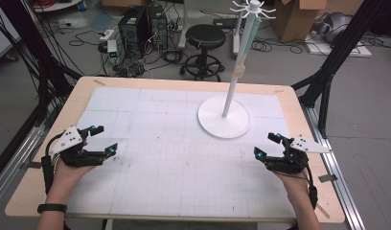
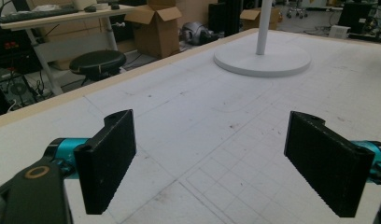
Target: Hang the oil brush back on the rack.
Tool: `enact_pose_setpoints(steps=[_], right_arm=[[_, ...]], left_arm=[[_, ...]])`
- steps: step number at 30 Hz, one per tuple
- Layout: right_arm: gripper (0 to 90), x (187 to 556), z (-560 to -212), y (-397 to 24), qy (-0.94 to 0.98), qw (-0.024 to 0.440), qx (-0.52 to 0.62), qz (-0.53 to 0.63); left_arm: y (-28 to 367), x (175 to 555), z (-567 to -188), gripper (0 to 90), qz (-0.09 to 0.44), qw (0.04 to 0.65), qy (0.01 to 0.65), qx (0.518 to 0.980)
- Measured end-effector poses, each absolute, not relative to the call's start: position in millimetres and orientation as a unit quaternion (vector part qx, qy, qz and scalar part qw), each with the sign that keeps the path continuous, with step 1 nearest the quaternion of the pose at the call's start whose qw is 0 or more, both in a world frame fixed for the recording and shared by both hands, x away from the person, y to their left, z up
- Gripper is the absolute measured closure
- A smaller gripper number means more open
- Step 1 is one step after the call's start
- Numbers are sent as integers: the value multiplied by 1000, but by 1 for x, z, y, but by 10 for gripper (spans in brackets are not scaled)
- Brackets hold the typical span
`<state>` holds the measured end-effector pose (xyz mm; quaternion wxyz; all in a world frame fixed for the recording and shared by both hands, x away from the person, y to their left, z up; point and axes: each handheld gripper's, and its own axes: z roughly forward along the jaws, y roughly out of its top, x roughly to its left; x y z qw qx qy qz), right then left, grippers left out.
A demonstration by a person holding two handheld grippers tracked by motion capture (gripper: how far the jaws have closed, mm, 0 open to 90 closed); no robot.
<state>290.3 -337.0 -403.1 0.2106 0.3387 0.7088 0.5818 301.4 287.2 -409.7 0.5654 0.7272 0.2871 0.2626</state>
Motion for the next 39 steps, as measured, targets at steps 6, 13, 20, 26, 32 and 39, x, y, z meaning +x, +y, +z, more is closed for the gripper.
enact_pose_setpoints(steps=[6,13,20,26,32,39], right_arm=[[150,290,-412,-344,709,208,354,573],[150,291,-414,-351,705,210,362,572],[149,291,-414,-356,700,214,368,573],[150,291,-414,-358,697,215,373,573],[150,292,-414,-358,699,214,372,572],[150,291,-414,-358,698,215,372,572]], left_arm=[[289,302,-410,172,271,559,295,726],[290,302,-411,166,275,555,300,725],[289,302,-412,166,274,553,299,728],[289,302,-412,166,274,554,300,727],[288,302,-412,166,273,553,300,728],[288,302,-412,166,273,554,300,727]])
